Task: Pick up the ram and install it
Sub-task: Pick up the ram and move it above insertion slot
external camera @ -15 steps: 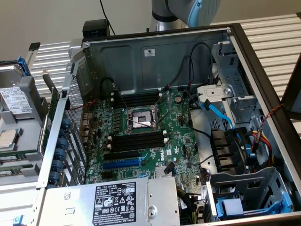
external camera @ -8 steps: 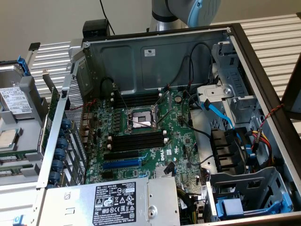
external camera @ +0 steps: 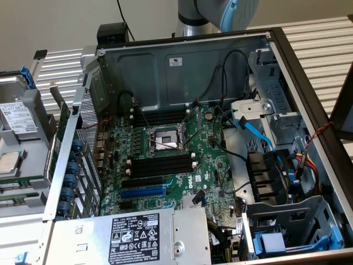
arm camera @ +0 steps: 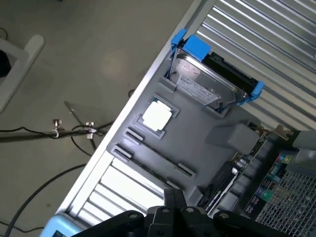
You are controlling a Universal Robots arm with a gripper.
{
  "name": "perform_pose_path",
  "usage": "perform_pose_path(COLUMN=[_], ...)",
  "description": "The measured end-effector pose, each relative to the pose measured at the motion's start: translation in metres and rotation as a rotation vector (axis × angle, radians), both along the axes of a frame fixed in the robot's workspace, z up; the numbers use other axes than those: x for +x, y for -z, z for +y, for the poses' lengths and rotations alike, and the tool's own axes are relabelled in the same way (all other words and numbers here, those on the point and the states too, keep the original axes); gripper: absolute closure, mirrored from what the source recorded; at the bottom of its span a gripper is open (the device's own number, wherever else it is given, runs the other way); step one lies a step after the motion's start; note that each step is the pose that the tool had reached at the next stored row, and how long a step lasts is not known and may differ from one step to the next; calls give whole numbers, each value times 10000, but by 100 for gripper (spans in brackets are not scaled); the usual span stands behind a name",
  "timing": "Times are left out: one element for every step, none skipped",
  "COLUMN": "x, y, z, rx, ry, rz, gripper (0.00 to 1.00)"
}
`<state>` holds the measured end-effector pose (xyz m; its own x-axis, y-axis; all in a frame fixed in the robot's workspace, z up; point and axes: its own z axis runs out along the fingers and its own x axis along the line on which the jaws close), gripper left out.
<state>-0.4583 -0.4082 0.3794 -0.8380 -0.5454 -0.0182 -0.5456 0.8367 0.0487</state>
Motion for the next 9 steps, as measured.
perform_pose_path(x=[0,0,0,0,0,0,0,0,0], y=[1,2,4,5,6,8,10,11,12], z=[0,0,0,0,0,0,0,0,0], rx=[-1,0,-1,-1,-1,0,0,0,0], ry=[-179,-365,-550,-718,-906,-1083,-1275,-1443,-1639], rz=[1,1,1,1,1,0,0,0,1], gripper=[89,89,89,89,89,89,89,89,89])
